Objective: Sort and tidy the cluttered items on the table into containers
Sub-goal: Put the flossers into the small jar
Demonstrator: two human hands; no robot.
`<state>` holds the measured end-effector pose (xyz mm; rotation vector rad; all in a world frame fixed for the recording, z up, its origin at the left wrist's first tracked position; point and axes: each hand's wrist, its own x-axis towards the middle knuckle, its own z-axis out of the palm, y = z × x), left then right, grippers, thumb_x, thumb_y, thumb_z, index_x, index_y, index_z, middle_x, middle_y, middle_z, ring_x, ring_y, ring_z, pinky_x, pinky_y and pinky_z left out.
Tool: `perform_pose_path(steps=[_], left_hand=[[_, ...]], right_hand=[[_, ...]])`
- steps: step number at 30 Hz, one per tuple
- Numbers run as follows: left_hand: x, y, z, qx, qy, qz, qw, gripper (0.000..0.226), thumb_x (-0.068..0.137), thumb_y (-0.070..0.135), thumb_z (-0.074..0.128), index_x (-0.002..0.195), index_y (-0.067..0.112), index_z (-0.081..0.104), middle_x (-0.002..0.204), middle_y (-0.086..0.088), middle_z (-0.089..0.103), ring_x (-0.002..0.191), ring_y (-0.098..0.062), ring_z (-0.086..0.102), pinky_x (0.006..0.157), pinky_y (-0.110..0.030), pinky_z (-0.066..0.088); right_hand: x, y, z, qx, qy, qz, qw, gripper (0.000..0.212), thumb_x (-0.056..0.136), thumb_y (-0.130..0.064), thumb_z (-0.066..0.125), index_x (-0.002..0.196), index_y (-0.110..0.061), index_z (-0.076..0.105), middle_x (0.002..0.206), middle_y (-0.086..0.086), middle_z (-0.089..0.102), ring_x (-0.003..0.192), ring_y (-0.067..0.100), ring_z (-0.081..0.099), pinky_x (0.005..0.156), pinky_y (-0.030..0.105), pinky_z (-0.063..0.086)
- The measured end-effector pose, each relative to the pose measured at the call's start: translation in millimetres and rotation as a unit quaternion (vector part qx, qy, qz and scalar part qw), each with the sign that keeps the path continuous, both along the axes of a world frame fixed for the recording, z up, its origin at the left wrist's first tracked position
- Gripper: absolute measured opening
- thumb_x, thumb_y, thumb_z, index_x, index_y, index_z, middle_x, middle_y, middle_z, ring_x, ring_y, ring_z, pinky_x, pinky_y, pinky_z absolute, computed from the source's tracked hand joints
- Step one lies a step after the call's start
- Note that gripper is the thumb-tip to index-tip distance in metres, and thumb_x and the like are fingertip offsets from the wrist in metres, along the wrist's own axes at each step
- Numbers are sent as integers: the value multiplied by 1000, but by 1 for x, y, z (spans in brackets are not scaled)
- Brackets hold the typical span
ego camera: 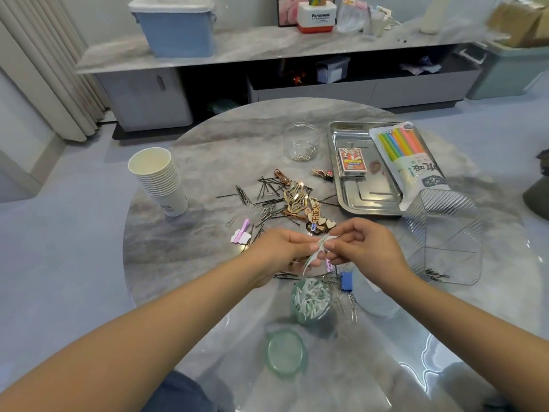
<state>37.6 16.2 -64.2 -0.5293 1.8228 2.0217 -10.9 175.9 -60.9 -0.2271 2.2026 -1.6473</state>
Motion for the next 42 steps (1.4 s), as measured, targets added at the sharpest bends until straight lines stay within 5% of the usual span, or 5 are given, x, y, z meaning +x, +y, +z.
perform_pose_path(steps=[4,10,15,24,42], left_hand=[[8,15,17,-185,115,-6,976,22,94,14,55,111,16,69,83,4,70,78,-6,66,86,-30,53],[16,19,31,-240,206,-2,949,20,92,11,57,107,21,67,84,3,72,72,4,66,64,-13,43],[24,17,19,-237,183,19,954,21,87,8,65,88,24,51,74,2,72,79,-16,69,80,-35,50],[34,-8,10,-348,107,-107,925,9,81,10,72,89,11,74,72,7,67,64,2,58,63,-9,45],[38,-8,-5,-409,105,-186,887,11,85,14,66,91,18,75,76,-1,71,58,3,55,56,-6,39]], right_hand=[[5,6,16,-42,10,-8,999,20,78,1,70,97,-4,64,75,18,70,63,25,68,63,31,60],[10,10,31,-52,19,23,998,11,80,-7,71,89,-14,70,75,3,70,63,10,65,54,22,52],[16,9,30,-16,37,62,997,13,82,-1,68,80,-14,66,69,10,68,57,11,64,52,21,53],[25,2,16,81,120,115,983,6,80,-5,71,81,-10,69,70,9,68,62,17,65,65,29,56],[22,7,1,215,231,229,921,11,83,-12,66,81,-23,65,64,-17,59,66,-6,55,61,8,38]])
